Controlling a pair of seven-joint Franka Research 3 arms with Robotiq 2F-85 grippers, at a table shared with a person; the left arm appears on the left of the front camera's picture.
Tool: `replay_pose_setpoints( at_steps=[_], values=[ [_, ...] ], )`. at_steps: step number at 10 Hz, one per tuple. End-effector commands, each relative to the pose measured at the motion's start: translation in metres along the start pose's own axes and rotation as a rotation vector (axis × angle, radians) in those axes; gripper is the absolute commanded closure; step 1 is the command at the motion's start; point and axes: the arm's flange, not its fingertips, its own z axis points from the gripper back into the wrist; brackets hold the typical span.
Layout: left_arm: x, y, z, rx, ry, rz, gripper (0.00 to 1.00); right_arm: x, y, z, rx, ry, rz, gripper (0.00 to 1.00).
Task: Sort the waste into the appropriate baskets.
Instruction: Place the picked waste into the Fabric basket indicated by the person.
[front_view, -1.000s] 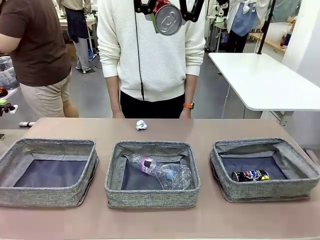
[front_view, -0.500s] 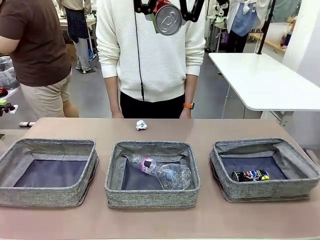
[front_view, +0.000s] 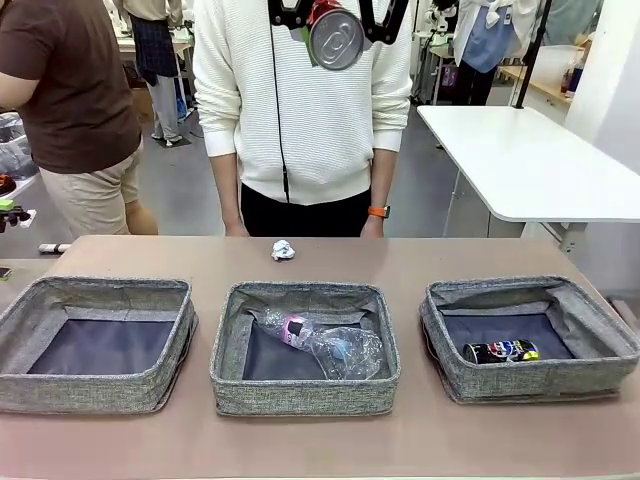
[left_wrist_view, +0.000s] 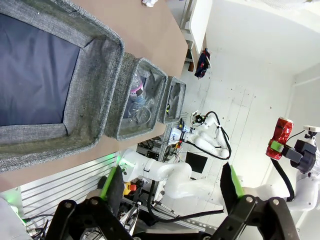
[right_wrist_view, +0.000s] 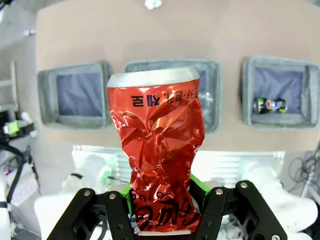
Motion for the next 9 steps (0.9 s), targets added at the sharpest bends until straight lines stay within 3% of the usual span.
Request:
replay_pose_setpoints(
  at_steps=[1,9],
  values=[
    [-0.0027,-0.004,-0.0017,-0.022,-0.001,0.007,0.0,-0.0017,-0.0012,0.0027,0.011,-0.005,-0.003,0.74],
    [-0.0027,-0.004,-0.0017,-0.022,-0.001,0.007,0.0,-0.0017,-0.0012,0.0027,0.011,-0.005,-0.003,0.74]
  ],
)
